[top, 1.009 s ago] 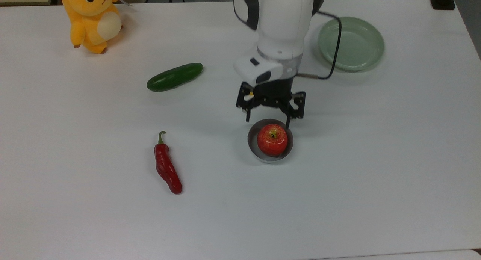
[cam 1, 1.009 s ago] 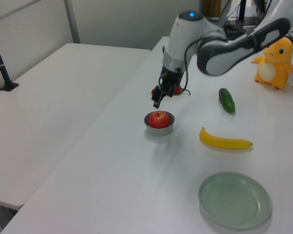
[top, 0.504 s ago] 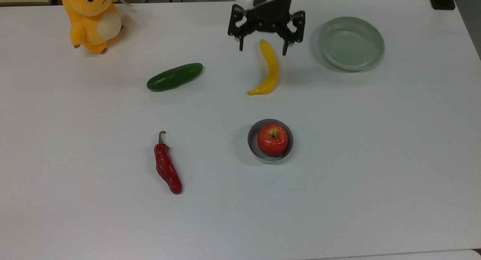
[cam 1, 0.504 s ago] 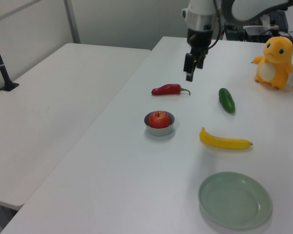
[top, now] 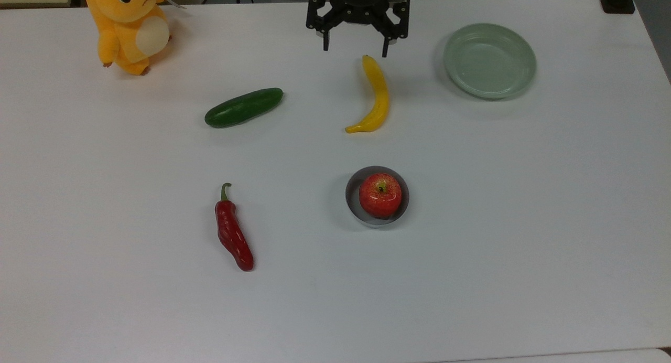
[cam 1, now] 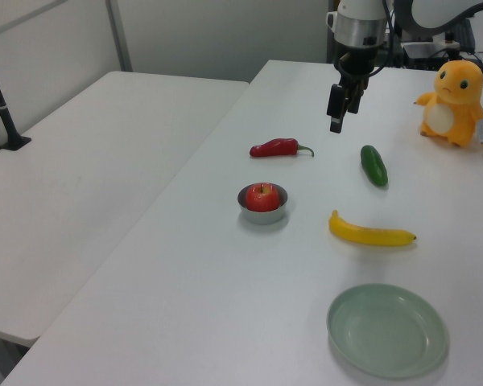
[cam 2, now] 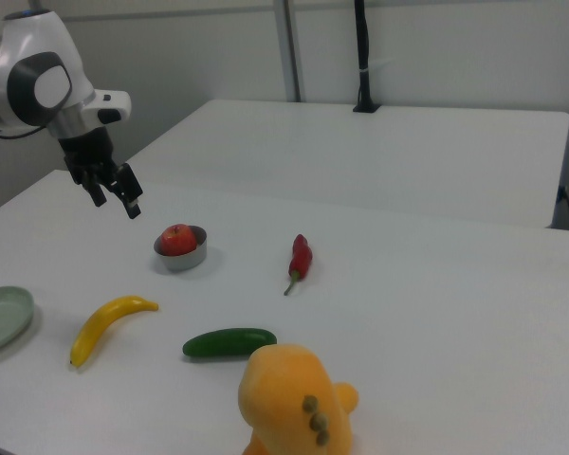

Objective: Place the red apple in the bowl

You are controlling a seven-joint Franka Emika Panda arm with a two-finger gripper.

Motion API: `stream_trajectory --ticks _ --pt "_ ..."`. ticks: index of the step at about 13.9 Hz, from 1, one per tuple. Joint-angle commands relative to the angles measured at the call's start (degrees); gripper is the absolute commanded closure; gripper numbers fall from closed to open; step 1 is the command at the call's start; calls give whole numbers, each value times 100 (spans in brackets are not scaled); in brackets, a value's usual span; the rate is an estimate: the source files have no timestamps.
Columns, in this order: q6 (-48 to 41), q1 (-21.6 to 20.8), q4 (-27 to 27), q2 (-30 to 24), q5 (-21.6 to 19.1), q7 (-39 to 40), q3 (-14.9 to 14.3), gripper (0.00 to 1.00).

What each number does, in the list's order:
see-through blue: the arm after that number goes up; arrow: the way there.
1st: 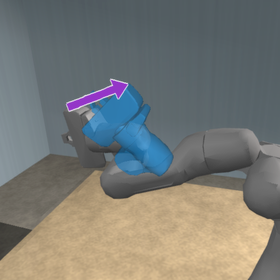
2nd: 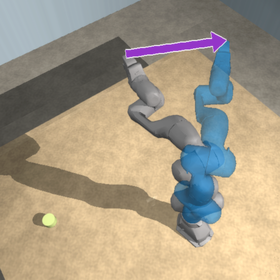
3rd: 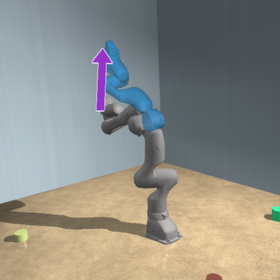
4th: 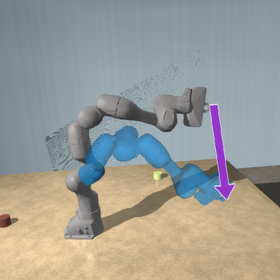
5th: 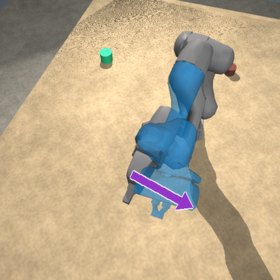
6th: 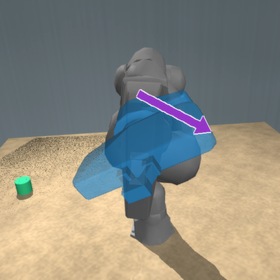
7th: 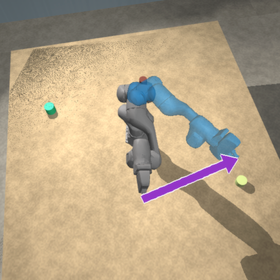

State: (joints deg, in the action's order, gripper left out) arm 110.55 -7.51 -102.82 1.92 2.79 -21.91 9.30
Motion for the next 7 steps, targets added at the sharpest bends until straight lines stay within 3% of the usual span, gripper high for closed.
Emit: stream_trajectory --ticks 1,4,7 --pt "203 30 -265 -139 -156 160 -174 0" --pt "116 144 -81 141 -165 275 -139 0" --pt "2 241 -98 72 -278 556 -113 0"
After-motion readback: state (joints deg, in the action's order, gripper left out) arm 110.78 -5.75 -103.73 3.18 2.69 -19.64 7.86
